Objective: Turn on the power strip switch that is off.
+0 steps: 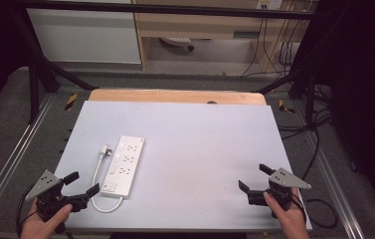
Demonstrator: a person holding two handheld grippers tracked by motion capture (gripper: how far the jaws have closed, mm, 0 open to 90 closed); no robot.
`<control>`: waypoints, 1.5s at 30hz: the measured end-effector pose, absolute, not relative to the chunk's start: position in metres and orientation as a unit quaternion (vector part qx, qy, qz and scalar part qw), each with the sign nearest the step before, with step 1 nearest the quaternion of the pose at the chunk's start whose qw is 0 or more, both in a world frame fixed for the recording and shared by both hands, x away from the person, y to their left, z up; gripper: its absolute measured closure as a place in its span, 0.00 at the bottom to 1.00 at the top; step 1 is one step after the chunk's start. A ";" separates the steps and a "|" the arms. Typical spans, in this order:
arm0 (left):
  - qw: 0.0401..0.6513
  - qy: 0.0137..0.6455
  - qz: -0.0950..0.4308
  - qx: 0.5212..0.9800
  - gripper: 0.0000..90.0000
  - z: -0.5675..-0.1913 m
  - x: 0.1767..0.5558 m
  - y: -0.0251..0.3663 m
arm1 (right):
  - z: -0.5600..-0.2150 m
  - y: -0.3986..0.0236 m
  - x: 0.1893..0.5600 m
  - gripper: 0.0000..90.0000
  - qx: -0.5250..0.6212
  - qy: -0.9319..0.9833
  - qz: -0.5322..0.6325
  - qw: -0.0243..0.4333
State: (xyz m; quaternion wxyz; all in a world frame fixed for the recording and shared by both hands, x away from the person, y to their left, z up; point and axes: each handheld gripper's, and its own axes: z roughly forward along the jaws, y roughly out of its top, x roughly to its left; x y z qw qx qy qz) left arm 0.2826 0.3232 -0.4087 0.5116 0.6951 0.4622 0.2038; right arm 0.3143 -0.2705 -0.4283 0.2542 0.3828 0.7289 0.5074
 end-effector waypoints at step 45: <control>0.527 0.457 0.235 0.677 0.08 -0.372 0.287 0.303 | -0.429 -0.269 0.315 0.04 0.385 0.730 0.505 0.252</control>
